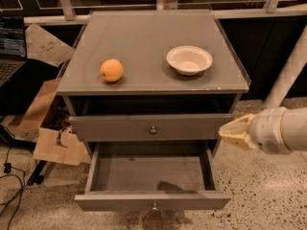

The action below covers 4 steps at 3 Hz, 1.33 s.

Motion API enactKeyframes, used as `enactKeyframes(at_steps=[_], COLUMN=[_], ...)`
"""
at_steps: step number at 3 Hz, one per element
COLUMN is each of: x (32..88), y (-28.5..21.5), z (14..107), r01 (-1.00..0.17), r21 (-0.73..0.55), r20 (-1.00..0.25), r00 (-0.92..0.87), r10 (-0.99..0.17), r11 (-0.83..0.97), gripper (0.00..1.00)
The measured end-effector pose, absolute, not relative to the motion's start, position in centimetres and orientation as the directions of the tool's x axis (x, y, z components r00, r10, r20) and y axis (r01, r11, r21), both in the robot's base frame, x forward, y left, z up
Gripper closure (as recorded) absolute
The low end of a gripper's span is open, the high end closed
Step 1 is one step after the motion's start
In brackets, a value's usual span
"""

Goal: Close middle drawer

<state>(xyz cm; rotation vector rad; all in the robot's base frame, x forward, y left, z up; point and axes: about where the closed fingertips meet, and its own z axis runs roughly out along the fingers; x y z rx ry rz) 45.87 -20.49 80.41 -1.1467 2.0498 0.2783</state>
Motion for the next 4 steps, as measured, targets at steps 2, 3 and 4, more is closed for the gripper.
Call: enactKeyframes(at_steps=[2, 3, 4], x=[44.2, 43.7, 43.1], y=[-23.3, -23.6, -23.3], z=[69.3, 63.8, 59.5], r01=[-0.677, -0.646, -0.64], r21=[-0.133, -0.087, -0.024], r20=[-0.775, -0.781, -0.777], r00=[-0.384, -0.428, -0.471], r10=[-0.502, -0.454, -0.417], r11=[0.724, 0.758, 0.768], gripper=[1.0, 1.0, 1.0])
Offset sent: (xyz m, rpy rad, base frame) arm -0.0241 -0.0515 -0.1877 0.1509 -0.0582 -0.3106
